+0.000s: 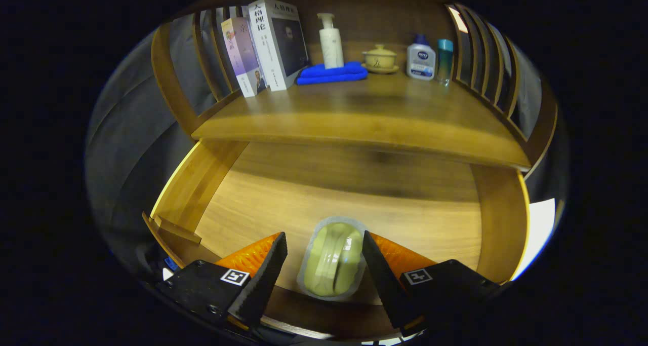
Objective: Pull open the drawer, take out the items inside it, and place them on the countertop above the cabinet.
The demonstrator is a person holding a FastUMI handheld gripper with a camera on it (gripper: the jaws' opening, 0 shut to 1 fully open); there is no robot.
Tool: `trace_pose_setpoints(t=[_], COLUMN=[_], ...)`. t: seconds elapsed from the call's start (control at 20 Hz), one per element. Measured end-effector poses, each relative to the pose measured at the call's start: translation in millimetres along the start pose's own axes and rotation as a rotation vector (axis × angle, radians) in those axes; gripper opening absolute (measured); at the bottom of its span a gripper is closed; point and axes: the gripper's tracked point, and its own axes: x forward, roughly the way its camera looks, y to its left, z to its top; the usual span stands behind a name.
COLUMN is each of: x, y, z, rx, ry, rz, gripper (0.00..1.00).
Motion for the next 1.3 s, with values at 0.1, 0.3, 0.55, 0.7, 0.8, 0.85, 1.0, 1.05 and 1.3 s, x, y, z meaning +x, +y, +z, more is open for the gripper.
trace_pose_setpoints(t=[0.1, 0.3, 0.55, 0.7, 0.8, 0.85, 1.0, 1.05, 1.3], x=[4, 13, 22, 3, -4, -9, -23, -29, -54], y=[2, -1, -7, -6, 0, 4, 2, 3, 10], z=[-5, -14, -15, 1, 6, 10, 22, 26, 45], rx=[0.002, 0.004, 0.047, 0.011, 0.001, -0.006, -0.034, -0.031, -0.040], ry=[0.023, 0.062, 0.004, -0.084, -0.136, -0.163, -0.261, -0.296, -0.412], rz=[0.009, 0.005, 0.004, 0.005, 0.025, 0.043, 0.028, 0.028, 0.052], gripper=[0.88, 0.79, 0.22, 0.15, 0.15, 0.15, 0.15, 0.14, 0.15])
